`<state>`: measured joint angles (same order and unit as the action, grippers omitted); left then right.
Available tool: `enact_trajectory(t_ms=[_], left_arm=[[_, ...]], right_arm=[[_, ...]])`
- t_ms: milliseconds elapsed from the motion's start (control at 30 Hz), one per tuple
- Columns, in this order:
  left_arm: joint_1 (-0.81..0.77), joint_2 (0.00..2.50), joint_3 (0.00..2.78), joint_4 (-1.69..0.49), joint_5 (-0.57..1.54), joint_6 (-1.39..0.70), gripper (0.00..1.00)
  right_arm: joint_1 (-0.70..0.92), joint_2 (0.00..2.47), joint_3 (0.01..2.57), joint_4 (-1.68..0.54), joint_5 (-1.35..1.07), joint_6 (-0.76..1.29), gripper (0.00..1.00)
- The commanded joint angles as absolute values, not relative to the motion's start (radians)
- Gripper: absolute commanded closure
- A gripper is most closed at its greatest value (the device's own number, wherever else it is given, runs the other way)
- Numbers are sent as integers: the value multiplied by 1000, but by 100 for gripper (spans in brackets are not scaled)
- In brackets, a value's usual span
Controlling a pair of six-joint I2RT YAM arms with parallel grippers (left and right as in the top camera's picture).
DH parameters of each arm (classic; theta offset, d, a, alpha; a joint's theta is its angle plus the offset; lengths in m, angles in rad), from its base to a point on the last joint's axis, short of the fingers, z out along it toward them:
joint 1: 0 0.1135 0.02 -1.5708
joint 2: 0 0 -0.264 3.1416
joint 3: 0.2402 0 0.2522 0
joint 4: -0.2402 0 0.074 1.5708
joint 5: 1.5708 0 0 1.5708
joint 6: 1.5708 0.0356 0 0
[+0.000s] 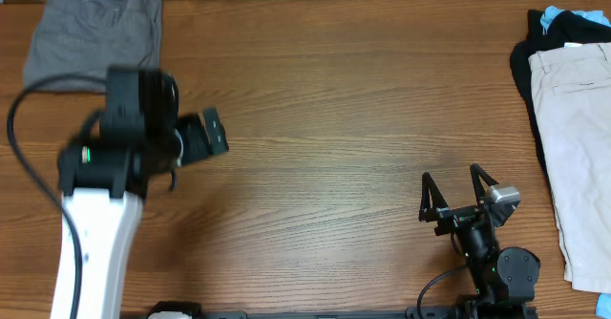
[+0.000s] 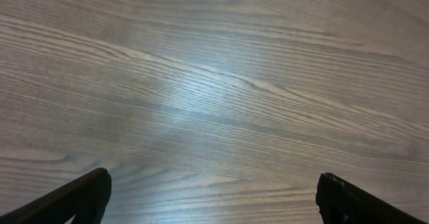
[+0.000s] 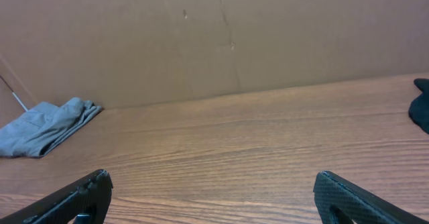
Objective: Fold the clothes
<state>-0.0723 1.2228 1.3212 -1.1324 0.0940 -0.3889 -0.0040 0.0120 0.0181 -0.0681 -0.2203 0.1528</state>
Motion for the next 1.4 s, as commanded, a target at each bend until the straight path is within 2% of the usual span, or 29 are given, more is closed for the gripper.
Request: enact_trajectory(t_ms=[0,200,367,600,967,1367], left_arm=[[-80,1072,1168,-1051,63,-380,0],[-80,767,860,-839,61,-334,0],[-78,561,664,-803,60,-337,0],[-79,476,525,-791,63,-337,0],[-79,191,245,-402,10,-336,0],[-79,4,34,-111,20,-336,0]], right_arm=[[3,3,8,-62,-210,149,0],[3,3,8,-62,-210,149,0],[3,3,8,-62,-210,149,0],[3,3,8,-62,-210,149,0],[3,3,8,-62,-210,149,0],[3,3,8,-62,-210,149,0]])
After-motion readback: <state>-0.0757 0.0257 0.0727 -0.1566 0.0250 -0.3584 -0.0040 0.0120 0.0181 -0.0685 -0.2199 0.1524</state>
